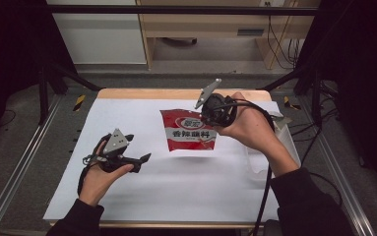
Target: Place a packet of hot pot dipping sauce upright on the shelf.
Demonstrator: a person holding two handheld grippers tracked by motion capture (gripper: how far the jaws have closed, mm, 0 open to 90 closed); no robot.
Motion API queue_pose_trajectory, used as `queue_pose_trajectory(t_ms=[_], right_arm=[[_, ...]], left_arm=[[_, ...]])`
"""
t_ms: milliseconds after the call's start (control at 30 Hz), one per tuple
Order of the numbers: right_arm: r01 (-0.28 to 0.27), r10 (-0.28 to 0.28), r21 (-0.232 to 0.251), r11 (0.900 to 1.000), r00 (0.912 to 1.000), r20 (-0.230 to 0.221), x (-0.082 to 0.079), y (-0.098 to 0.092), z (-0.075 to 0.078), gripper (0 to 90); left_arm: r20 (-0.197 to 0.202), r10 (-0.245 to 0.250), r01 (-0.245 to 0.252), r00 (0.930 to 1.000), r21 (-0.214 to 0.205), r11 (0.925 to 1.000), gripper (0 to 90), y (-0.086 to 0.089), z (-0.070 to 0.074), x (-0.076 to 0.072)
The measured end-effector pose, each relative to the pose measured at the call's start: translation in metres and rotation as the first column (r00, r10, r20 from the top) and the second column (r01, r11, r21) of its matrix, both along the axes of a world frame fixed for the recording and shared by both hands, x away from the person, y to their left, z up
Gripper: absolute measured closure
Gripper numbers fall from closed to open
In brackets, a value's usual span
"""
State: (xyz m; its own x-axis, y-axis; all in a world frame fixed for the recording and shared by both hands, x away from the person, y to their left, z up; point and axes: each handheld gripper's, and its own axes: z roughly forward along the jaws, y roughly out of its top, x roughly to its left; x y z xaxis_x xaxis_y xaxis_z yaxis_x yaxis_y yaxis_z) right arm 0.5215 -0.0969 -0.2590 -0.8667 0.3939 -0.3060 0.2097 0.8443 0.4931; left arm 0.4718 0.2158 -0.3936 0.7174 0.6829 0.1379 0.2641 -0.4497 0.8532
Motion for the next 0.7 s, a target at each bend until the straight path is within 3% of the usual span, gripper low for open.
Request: queue_pose_trajectory(t_ms=[133, 267, 333, 700], right_arm=[[0.001, -0.001, 0.007, 1.0000, 0.9999, 0.013, -0.003, -0.009, 0.007, 90.0], [0.006, -0.006, 0.024, 0.9997, 0.9994, 0.033, -0.006, -0.019, 0.015, 90.0], [0.010, -0.012, 0.032, 0.9994, 0.9989, 0.046, -0.009, -0.026, 0.021, 90.0], [0.026, -0.033, 0.066, 0.9975, 0.9929, 0.114, -0.025, -0.070, 0.046, 90.0]], left_arm=[[-0.005, 0.017, -0.017, 0.9998, -0.012, 0.9998, 9.5, 0.002, -0.012, -0.003], [-0.013, 0.028, -0.028, 0.9995, 0.013, 0.9995, 8.4, 0.004, -0.022, -0.005], [-0.018, 0.036, -0.036, 0.9992, 0.003, 0.9993, 8.1, 0.007, -0.027, -0.006], [-0.039, 0.089, -0.089, 0.9953, 0.003, 0.9960, 5.2, 0.024, -0.042, -0.008]])
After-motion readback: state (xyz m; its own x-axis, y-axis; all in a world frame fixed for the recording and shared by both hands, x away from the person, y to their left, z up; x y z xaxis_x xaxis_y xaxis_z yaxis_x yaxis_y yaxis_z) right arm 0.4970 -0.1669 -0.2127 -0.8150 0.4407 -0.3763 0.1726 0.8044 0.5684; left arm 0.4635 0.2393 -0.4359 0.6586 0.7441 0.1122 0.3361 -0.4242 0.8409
